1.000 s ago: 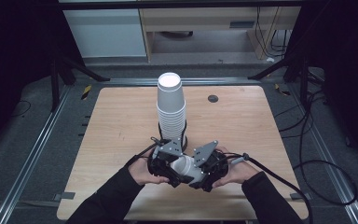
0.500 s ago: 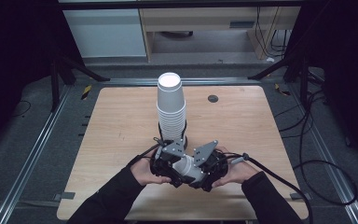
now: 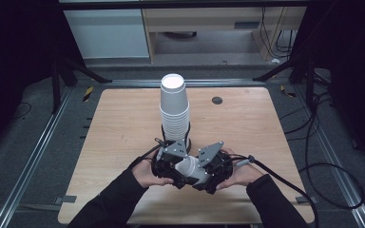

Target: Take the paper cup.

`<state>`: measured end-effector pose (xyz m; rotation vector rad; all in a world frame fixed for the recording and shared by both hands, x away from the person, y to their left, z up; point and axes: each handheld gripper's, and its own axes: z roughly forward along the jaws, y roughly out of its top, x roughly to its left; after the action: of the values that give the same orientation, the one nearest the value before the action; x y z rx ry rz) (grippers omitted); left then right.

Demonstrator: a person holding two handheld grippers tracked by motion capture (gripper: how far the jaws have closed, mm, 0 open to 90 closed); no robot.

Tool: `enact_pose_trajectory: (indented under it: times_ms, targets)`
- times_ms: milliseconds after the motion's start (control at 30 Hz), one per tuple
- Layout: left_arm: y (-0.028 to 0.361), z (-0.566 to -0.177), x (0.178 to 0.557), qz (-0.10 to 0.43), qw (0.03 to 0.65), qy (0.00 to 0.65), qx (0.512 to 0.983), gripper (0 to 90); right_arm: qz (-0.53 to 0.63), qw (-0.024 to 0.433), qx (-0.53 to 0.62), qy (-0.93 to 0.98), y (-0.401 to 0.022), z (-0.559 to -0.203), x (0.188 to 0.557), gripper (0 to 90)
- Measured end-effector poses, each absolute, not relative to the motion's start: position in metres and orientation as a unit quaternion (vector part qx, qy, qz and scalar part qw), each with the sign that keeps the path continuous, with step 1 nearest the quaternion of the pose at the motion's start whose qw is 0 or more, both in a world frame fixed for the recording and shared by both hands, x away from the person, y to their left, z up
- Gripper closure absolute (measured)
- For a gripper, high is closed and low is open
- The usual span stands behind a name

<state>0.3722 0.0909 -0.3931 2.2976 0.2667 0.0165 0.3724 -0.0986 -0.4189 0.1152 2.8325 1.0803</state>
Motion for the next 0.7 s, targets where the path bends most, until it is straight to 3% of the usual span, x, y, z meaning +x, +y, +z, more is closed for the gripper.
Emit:
enact_pose_trajectory:
  times_ms: [700]
  targets:
    - [0.0966,-0.3873,0.373,0.01,0.424,0.109,0.899,18.8,0.367,0.071,0.055,0.926,-0.1021,-0.4121,0.3706,4.5]
